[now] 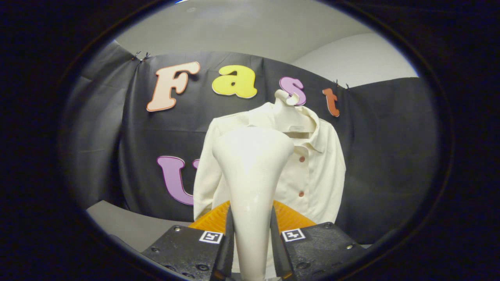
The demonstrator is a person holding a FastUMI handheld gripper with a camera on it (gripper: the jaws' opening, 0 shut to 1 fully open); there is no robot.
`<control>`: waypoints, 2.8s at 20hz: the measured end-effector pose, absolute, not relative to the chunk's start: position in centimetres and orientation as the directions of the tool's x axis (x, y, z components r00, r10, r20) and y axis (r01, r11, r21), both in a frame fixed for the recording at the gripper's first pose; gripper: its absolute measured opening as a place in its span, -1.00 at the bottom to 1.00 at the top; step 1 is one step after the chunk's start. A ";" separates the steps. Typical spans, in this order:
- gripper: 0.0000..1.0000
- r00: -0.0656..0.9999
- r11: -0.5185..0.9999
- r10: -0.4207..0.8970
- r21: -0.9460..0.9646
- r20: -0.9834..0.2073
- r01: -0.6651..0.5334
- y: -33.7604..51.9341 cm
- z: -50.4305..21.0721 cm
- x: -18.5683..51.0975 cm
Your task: Iron the clothes twice with a garment steamer, once on the left side and once on the right side.
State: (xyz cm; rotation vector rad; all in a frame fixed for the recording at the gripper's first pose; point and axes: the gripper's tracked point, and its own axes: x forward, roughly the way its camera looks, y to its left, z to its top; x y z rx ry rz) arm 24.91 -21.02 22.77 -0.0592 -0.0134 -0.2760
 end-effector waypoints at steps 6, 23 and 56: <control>-0.18 0.971 0.973 -0.220 -0.086 -0.091 0.212 -20.3 17.5 28.0; -0.18 0.946 0.964 -0.261 0.004 -0.191 0.267 -22.2 3.6 25.1; -0.17 0.963 0.981 -0.143 0.093 -0.230 0.168 -22.4 -15.0 16.4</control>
